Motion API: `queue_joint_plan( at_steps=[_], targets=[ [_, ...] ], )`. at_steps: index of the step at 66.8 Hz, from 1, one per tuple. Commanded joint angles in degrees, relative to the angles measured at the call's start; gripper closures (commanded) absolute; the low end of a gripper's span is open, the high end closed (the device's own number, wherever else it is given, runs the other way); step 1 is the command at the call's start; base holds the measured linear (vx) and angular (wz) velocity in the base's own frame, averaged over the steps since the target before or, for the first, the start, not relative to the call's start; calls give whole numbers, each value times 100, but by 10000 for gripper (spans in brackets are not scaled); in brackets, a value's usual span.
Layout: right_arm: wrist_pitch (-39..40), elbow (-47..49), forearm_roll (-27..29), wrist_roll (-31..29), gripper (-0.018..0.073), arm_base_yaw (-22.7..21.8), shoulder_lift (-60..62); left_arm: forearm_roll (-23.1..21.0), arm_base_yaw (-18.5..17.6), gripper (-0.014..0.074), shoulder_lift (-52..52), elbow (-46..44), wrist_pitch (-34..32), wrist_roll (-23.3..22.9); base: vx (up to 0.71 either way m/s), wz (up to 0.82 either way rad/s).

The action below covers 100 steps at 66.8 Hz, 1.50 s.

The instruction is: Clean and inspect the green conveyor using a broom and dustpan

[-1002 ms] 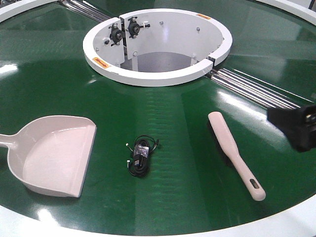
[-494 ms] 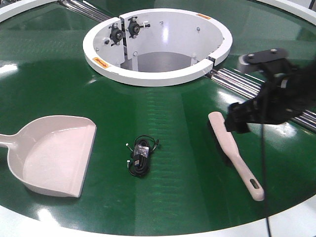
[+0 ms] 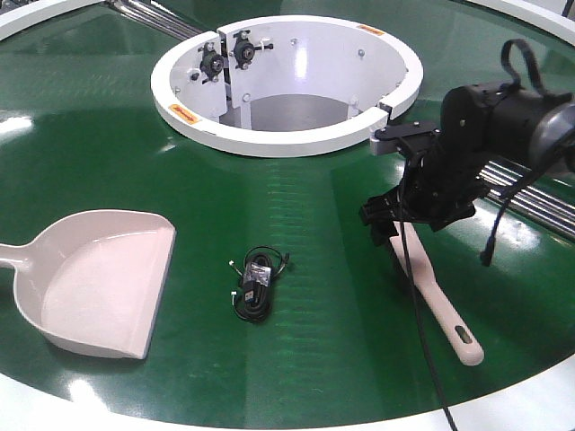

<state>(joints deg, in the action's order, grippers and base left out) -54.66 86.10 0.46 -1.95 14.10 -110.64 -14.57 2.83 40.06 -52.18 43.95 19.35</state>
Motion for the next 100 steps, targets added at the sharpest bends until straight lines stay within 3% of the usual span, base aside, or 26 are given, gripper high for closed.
queue_joint_plan(
  at_steps=[1,15,24,31,41,57,75,100],
  targets=[
    [78,225,-46,15,-46,-91,65,-133,-50,10,25,-185,-315,-3,0,0],
    [39,225,-46,24,-24,-220,-239,-133,-50,10,25,-185,-204,-3,0,0],
    [45,225,-46,18,49,-249,-330,-133,-50,10,25,-185,-198,-3,0,0],
    [30,213,-46,18,205,-249,-347,-133,-50,10,25,-185,-186,-3,0,0],
    [-71,213,-46,39,577,-249,-299,-133,-50,10,25,-185,-134,-3,0,0],
    [-409,213,-46,59,567,-249,210,-133,-50,10,25,-185,-25,-1,0,0],
    [-1931,201,-46,-213,567,-249,682,-133,-50,10,25,-185,59,3,0,0],
    [-1491,-891,-88,-98,566,-249,1869,-133,-50,10,20,-185,271,5,0,0]
  ],
)
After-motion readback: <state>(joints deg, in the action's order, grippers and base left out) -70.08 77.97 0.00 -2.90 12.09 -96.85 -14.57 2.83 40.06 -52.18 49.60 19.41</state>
